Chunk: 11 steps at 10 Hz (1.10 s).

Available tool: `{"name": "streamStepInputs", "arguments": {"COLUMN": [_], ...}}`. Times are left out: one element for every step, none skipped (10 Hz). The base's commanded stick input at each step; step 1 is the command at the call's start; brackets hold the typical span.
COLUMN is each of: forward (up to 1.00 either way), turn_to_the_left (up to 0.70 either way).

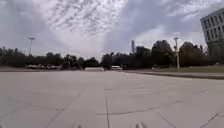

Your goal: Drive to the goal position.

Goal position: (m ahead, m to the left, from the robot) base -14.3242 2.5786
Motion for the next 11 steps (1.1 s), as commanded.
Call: {"name": "streamStepInputs", "arguments": {"forward": [0.7, 0.7, 0.7, 0.7, 0.7, 0.7, 0.7, 0.7, 0.7, 0.7, 0.7], "turn_to_the_left": [0.12, 0.06, 0.01, 0.0, 0.0, 0.0, 0.0, 0.0, 0.0, 0.0, 0.0]}}
